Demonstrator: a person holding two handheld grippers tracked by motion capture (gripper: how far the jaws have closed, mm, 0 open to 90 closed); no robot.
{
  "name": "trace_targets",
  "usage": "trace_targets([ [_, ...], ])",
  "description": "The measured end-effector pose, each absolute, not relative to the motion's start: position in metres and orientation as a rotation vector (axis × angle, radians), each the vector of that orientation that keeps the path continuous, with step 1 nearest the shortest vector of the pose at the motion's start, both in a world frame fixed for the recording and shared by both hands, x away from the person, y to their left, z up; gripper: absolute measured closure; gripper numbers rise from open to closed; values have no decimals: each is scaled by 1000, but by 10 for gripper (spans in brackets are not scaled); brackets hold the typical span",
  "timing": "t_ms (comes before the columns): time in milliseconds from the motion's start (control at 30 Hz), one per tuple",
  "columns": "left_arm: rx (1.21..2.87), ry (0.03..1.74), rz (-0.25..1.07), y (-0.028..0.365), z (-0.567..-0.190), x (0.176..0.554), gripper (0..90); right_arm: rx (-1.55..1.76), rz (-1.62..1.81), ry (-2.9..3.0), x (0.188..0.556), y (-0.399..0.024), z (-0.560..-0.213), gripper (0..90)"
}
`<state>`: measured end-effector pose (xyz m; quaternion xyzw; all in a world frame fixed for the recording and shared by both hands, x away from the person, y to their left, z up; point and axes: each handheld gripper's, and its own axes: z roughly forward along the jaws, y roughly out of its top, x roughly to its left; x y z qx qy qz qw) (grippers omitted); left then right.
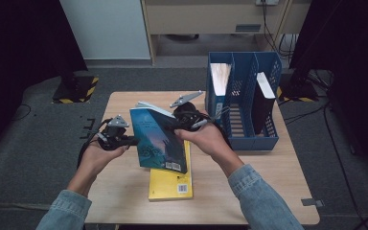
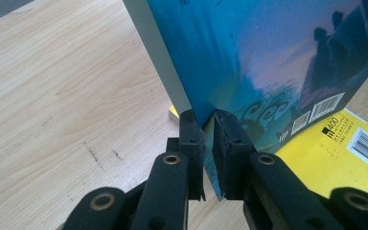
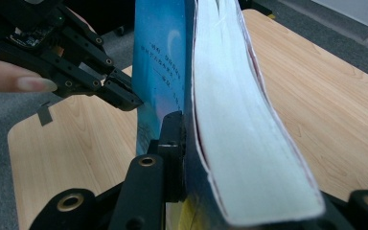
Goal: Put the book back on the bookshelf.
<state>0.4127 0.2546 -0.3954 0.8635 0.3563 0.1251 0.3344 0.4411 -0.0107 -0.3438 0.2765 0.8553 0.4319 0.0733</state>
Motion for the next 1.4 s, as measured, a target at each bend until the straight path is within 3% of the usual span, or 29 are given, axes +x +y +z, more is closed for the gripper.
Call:
trace_targets([
  [867,2258,919,388,252,-391,422,824,804,1296,2572,445,-13,-339,709],
  [1400,2263,901,402,251,-392,411,820,700,1326,2615,431,-9,-342,582],
])
